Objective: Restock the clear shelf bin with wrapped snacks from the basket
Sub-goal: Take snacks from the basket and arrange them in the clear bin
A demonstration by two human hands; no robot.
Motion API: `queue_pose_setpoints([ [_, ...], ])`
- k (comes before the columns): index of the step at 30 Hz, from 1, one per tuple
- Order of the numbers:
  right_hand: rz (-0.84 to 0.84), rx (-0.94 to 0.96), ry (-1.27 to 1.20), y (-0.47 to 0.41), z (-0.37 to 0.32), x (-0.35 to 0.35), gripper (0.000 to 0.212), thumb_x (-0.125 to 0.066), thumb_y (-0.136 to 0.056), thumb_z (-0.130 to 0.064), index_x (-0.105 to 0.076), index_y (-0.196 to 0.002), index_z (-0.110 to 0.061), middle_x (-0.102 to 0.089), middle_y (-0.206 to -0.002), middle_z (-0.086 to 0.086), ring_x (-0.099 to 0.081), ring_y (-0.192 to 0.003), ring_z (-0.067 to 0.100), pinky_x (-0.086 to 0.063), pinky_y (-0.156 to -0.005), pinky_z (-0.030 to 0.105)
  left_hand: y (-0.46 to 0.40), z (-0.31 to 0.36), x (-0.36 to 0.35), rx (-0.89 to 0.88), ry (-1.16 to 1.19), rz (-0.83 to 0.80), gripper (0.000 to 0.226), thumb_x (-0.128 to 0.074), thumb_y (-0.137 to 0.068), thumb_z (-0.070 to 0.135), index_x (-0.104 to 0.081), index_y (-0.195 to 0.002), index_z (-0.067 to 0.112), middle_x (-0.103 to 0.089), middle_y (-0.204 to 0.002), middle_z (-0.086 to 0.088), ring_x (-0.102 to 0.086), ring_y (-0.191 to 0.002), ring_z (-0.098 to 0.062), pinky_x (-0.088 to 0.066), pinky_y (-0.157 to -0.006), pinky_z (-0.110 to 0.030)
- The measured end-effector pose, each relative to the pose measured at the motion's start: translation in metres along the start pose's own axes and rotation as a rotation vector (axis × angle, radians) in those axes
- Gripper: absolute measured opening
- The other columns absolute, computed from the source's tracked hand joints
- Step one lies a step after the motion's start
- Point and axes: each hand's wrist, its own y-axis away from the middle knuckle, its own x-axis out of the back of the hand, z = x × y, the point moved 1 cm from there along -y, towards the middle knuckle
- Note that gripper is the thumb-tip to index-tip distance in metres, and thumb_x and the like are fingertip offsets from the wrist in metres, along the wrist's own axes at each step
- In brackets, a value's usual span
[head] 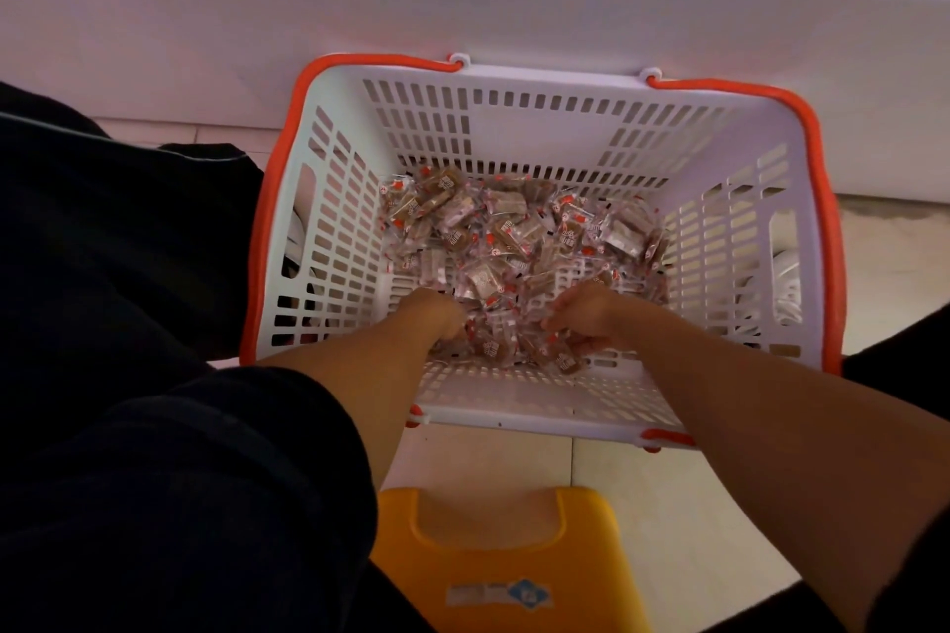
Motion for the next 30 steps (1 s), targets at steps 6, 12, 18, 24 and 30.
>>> queue_pose_setpoints([
  [6, -0.147, -0.018, 0.398, 0.011, -0.002, 0.000, 0.036, -0.062, -0.096, -0.035, -0.060, -0.112, -0.002, -0.063, -0.108, 0.016, -0.070, -0.086, 0.030, -0.061, -0.055, 0.039, 0.002, -0.010, 0.005, 0.084, 0.008, 0.061, 0.042, -0.071, -0.089, 0.023, -0.061, -0.122, -0.002, -0.065, -0.096, -0.013, -0.067, -0.086, -0.024, -0.047, -0.058, -0.029],
  [12, -0.143, 0.092, 0.488, 0.013, 0.005, -0.009, 0.026, -0.068, -0.090, -0.005, -0.061, -0.114, 0.002, -0.065, -0.106, 0.026, -0.068, -0.082, 0.036, -0.061, -0.070, 0.047, 0.003, -0.007, 0.012, 0.090, 0.229, 0.004, 0.064, -0.073, -0.085, 0.042, -0.057, -0.129, 0.000, -0.065, -0.088, -0.011, -0.059, -0.067, -0.020, -0.050, -0.062, -0.030],
  [18, -0.028, 0.206, 0.500, 0.033, -0.027, 0.029, 0.026, -0.072, -0.089, -0.016, -0.065, -0.104, 0.004, -0.071, -0.098, 0.024, -0.073, -0.086, 0.034, -0.062, -0.068, 0.042, 0.016, -0.007, 0.018, 0.073, 0.348, -0.144, 0.039, -0.057, -0.097, 0.027, -0.058, -0.127, 0.003, -0.068, -0.105, -0.018, -0.059, -0.070, -0.028, -0.057, -0.077, -0.039],
  [24, 0.024, 0.541, 0.781, 0.111, -0.116, 0.065, 0.026, -0.080, -0.081, -0.023, -0.063, -0.086, -0.004, -0.061, -0.083, 0.010, -0.068, -0.086, 0.030, -0.059, -0.075, 0.041, 0.069, 0.047, 0.080, -0.177, 0.593, -0.462, 0.023, -0.052, -0.086, 0.012, -0.064, -0.104, 0.004, -0.067, -0.079, -0.015, -0.071, -0.071, -0.028, -0.060, -0.059, -0.034],
  [30, 0.086, 0.782, 1.031, 0.249, -0.167, 0.096, 0.031, -0.068, -0.091, -0.034, -0.058, -0.113, -0.015, -0.064, -0.094, 0.004, -0.066, -0.062, 0.005, -0.048, -0.054, 0.018, 0.186, 0.099, 0.182, -0.372, 0.252, -0.634, 0.039, -0.039, -0.085, 0.028, -0.066, -0.096, 0.001, -0.061, -0.068, -0.013, -0.073, -0.073, -0.035, -0.051, -0.046, -0.023],
])
